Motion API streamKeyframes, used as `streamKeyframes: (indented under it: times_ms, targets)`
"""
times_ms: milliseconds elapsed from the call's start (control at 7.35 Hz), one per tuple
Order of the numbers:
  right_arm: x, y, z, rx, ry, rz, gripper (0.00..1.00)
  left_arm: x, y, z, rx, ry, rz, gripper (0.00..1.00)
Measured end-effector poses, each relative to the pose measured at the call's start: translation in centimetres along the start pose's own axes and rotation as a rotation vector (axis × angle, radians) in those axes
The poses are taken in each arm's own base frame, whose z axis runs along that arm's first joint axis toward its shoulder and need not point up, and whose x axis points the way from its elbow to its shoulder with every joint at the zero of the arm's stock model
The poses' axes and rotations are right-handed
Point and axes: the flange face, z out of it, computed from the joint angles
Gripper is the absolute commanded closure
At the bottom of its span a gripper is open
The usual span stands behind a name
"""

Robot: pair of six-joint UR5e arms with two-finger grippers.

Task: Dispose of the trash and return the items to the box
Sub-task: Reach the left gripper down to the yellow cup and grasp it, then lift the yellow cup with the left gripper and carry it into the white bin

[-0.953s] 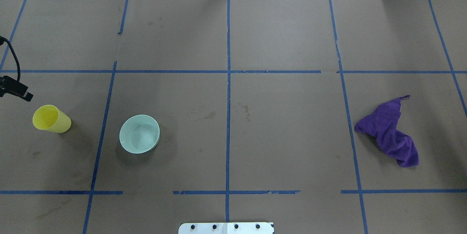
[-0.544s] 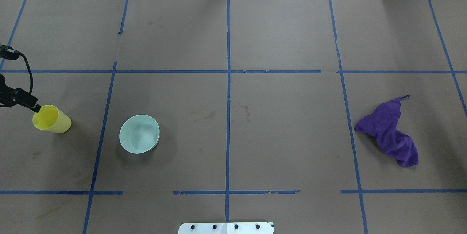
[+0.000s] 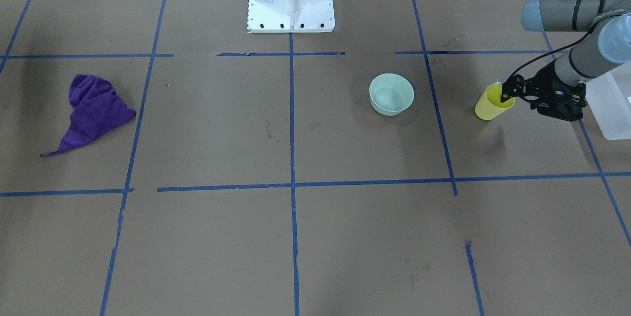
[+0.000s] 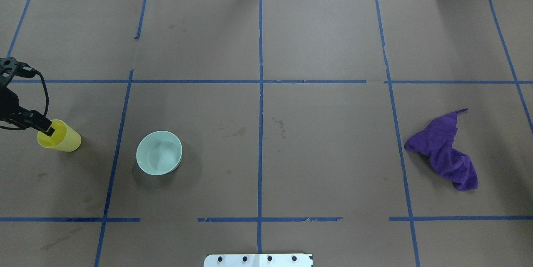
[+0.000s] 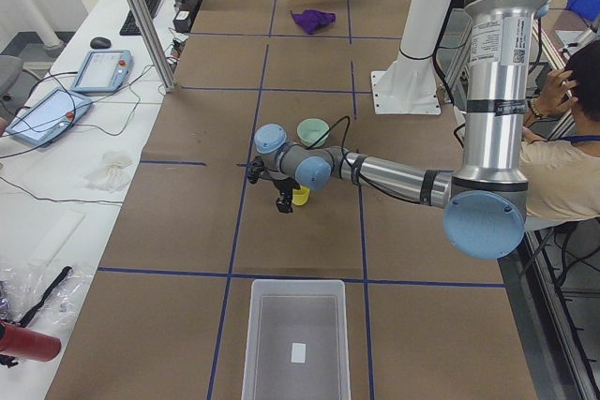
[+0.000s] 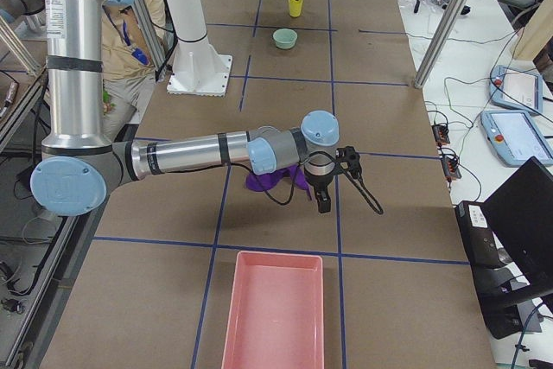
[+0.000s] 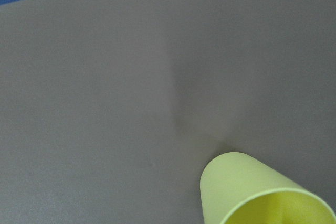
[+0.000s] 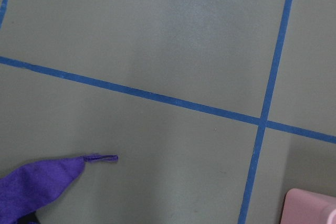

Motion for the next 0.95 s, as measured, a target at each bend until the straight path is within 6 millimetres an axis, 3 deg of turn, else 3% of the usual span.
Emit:
streamKeyframes:
  times_ms: [136, 680, 953]
  targets:
    - [0.0, 0.0, -0.1, 0.001, 0.000, -0.002, 0.00, 0.0, -0.2, 0.4, -0.003, 0.001, 0.003, 1.00]
    - [-0.5, -0.2, -0.6, 0.012, -0.001, -0.012, 0.00, 0.5, -0.5, -0.1, 0.011, 0.005, 0.010, 1.00]
    - [-0.8, -0.3, -0.9, 0.020, -0.003, -0.021, 0.00, 0.5, -0.6, -4.2, 0.086, 0.012, 0.017, 1.00]
